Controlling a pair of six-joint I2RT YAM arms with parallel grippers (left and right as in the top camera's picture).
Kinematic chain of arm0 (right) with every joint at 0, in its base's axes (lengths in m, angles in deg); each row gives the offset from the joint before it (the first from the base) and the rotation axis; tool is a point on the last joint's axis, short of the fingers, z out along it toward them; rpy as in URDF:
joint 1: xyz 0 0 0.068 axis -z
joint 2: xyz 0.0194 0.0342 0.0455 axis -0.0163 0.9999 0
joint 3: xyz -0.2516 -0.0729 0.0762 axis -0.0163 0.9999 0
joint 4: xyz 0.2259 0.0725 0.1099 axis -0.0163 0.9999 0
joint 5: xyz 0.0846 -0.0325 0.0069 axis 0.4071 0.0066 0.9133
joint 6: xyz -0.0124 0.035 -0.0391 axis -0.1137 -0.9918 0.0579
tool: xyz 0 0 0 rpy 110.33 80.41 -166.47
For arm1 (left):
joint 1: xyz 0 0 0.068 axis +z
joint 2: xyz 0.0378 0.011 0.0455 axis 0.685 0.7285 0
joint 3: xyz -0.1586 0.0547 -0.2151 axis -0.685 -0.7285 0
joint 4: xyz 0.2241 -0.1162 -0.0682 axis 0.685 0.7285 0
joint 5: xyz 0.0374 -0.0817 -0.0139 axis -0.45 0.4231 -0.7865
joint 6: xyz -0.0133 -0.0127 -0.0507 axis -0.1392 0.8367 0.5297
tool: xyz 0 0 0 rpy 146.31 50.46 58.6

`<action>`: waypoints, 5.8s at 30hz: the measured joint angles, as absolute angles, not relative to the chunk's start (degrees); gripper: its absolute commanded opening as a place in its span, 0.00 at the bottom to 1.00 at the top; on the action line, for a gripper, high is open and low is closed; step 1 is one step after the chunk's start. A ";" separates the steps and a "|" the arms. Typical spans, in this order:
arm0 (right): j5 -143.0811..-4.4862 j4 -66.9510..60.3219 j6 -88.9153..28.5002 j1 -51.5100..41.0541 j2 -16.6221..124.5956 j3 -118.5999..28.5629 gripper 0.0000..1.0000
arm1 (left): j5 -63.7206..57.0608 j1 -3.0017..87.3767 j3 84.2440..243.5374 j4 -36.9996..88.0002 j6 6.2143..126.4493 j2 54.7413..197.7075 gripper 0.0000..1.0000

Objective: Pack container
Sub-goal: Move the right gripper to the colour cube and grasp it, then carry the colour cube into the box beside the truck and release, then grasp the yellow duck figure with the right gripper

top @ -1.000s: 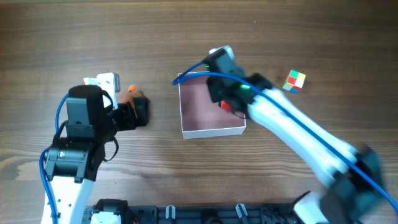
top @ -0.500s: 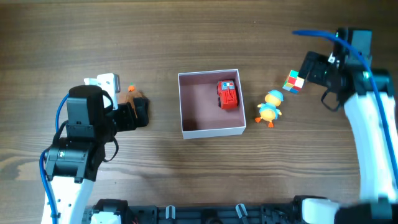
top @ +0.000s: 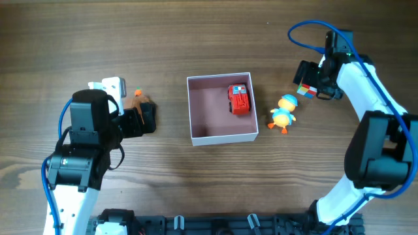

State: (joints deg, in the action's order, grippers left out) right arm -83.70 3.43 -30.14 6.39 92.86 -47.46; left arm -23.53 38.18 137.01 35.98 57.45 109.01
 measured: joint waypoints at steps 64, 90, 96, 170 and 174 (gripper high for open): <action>-84.48 0.70 -31.34 -33.85 86.32 -47.15 0.06 | -23.53 38.18 137.01 38.43 57.45 109.01 1.00; -84.85 -4.44 -39.23 -33.89 92.07 -47.15 0.59 | -23.53 38.18 137.01 38.47 57.45 109.01 1.00; -84.83 -5.05 -33.64 -34.00 90.46 -47.15 0.06 | -23.53 38.18 137.01 38.45 57.45 109.01 1.00; -83.89 14.64 -42.34 -7.91 88.97 -40.16 0.95 | -23.53 38.18 137.01 38.52 57.45 109.01 1.00; -81.40 13.26 -42.91 -7.91 93.93 -39.89 0.82 | -23.53 38.18 137.01 38.52 57.45 109.01 1.00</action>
